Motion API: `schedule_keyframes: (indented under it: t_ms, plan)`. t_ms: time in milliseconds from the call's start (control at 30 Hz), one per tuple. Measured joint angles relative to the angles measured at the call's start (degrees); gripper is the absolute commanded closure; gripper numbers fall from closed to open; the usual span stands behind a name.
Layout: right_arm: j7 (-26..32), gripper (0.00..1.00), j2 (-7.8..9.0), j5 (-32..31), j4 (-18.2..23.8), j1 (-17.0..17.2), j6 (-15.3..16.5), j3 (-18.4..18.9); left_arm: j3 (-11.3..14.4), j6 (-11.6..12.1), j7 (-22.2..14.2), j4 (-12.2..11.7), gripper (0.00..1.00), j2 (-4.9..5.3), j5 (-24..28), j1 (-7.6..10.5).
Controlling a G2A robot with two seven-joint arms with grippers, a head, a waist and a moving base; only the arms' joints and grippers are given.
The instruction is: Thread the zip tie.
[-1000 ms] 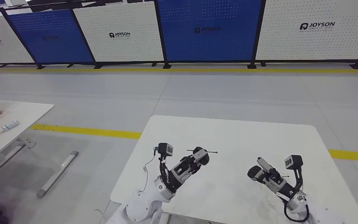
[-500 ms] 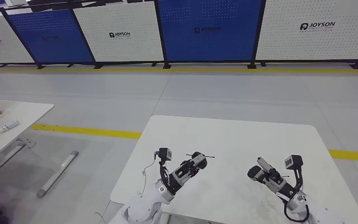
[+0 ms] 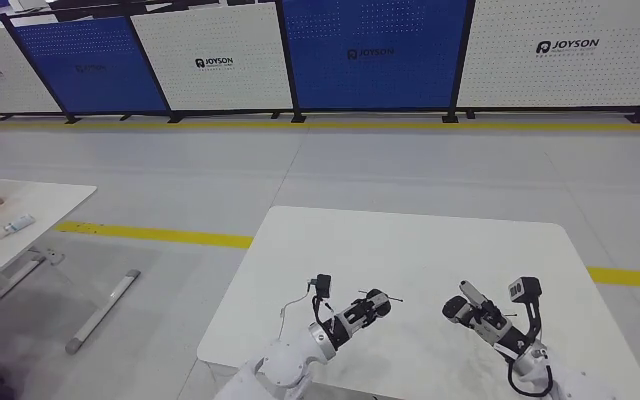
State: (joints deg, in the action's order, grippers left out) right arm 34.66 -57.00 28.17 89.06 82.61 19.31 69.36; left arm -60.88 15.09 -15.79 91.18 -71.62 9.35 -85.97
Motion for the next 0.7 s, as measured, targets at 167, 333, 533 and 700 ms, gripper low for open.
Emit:
schedule_keyframes:
  t_ms: [167,333,533,700]
  plan:
    - [0.0,0.0,0.0,0.0,0.0,0.0,0.0,0.0,-0.05,-0.01,0.03,0.04,1.0,0.01,-0.14,-0.03]
    - [0.0,0.0,0.0,0.0,0.0,0.0,0.0,0.0,-0.31,0.69,-0.39,0.53,1.0,-0.01,2.41,-0.25]
    - [0.0,0.0,0.0,0.0,0.0,0.0,0.0,0.0,-1.59,2.15,1.58,-0.06,1.0,0.2,2.32,-0.99]
    - [0.0,0.0,0.0,0.0,0.0,0.0,0.0,0.0,-1.56,2.13,1.47,-0.03,1.0,0.19,2.42,-0.97]
